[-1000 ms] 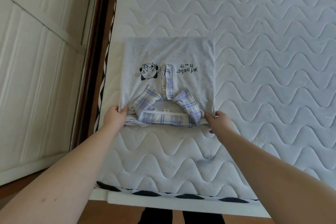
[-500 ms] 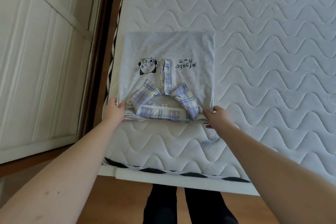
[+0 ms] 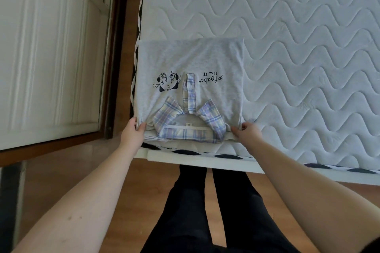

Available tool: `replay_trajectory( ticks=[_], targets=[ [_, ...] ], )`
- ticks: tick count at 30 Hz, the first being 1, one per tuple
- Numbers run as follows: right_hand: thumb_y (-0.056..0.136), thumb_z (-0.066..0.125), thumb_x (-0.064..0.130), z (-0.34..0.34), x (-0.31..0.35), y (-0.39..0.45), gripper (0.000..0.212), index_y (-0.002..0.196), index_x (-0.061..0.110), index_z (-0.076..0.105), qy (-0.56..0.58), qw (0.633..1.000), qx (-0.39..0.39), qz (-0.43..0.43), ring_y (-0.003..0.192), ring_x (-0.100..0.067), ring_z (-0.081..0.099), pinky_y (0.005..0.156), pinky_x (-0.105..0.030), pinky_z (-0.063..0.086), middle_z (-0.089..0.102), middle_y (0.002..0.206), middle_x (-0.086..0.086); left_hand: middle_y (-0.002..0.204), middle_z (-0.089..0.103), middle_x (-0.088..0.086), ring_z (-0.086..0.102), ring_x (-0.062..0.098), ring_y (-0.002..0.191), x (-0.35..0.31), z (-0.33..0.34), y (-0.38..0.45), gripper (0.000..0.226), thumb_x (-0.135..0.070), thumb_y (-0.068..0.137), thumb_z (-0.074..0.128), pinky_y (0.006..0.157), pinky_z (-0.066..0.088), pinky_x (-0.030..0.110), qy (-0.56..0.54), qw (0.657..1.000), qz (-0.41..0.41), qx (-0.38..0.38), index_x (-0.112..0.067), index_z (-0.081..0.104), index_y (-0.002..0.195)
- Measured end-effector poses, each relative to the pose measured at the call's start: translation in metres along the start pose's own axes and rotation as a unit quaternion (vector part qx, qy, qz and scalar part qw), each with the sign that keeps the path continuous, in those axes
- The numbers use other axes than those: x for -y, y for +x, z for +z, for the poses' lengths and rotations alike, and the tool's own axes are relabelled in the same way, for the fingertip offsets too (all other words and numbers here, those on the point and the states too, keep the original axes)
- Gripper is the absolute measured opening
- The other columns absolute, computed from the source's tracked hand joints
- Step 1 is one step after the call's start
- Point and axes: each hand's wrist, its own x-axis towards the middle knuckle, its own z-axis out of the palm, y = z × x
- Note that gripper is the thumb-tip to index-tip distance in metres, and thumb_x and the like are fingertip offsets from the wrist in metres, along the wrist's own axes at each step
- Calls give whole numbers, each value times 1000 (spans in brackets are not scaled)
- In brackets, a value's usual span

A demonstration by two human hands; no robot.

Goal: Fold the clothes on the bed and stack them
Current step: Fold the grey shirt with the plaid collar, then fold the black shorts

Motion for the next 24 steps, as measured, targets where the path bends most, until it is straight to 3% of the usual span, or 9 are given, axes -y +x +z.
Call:
replay_trajectory(
  ticks=[3,6,10,14,17,19,24],
  targets=[
    [88,69,34,10,-12,-12,21,73,23,58,-9,1000,-2,10,64,-14,56,50,-27,37,61,68,3,109,64,-2,61,21,98,14,-3,-3,28,-35,99,51,79,47,36,11,1000,6,-1,-22,54,124],
    [87,67,36,19,-25,-22,24,82,13,61,-32,999,3,26,73,-26,61,62,-34,48,64,76,-7,111,64,0,61,23,99,25,-6,-7,30,-34,99,51,83,51,40,18,1000,-6,3,-21,53,126],
    [90,63,41,24,-36,-33,25,83,18,58,-57,998,1,32,73,-23,60,59,-31,45,65,82,-5,110,64,0,60,20,91,30,-6,-12,31,-36,98,53,73,47,35,35,999,-11,10,-22,53,125],
    [96,53,37,18,-37,-43,24,111,20,57,-58,998,-18,28,83,-25,64,80,-42,55,66,93,-2,107,62,2,60,23,91,23,-12,-27,37,-38,94,58,71,47,35,76,997,-2,-14,-16,53,124],
    [96,51,33,3,-30,-55,32,123,17,53,-66,997,-32,5,71,-17,61,67,-33,51,57,79,6,112,58,12,58,31,97,7,-24,-45,35,-31,95,57,80,51,44,174,980,57,-75,-10,55,122],
    [97,48,30,-12,-23,-70,34,128,18,51,-82,996,-37,-12,67,-11,55,55,-28,41,53,77,10,124,54,14,56,32,109,-16,-27,-65,37,-26,95,55,89,49,47,208,971,99,-69,-12,52,129],
    [97,50,36,-60,-13,-132,39,132,19,50,-95,991,-29,-84,71,-8,57,60,-27,44,58,108,4,135,52,6,52,22,120,-98,-29,-141,37,-25,98,48,97,47,41,269,925,267,-24,-15,51,133]
  ],
)
